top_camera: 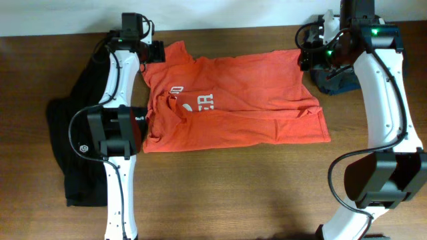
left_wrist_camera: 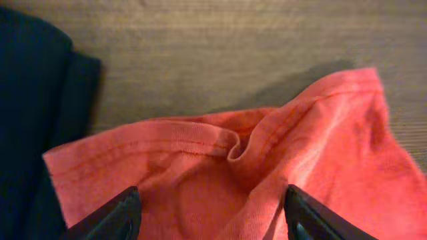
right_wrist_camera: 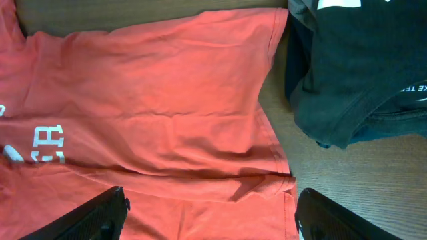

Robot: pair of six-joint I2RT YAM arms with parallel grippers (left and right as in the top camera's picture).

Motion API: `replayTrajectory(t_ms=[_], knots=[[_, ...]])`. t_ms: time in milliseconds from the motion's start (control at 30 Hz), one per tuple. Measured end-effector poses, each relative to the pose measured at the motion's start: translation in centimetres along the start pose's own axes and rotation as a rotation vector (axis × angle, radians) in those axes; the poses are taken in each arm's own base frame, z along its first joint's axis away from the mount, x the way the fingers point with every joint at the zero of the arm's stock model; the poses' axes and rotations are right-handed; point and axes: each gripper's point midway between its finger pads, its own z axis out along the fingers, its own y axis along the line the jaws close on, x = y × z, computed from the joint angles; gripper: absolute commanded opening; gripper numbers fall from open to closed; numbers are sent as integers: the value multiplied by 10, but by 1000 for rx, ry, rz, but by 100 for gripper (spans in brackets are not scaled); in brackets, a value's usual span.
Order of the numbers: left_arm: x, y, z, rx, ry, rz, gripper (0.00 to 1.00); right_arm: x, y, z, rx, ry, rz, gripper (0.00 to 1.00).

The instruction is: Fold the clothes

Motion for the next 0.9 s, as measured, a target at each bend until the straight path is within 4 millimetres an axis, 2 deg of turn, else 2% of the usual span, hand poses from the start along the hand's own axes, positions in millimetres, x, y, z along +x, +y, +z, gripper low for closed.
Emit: replayTrajectory(t_ms=[200,467,700,800,900], knots=[[3,16,5,-87,1,2,64,0,0,0,0,-1,0,86],[-17,21,4,-119,-81,8,64,0,-2,1,13,1,0,86],[-11,29,3,-171,-56,6,64,5,-6,20,16,43,5,86],[-13,30,-4,-185,-51,6,64,4,-7,28,16,50,7,86],[-28,33,-22,-217,-79,6,64,2,-7,30,16,42,6,86]])
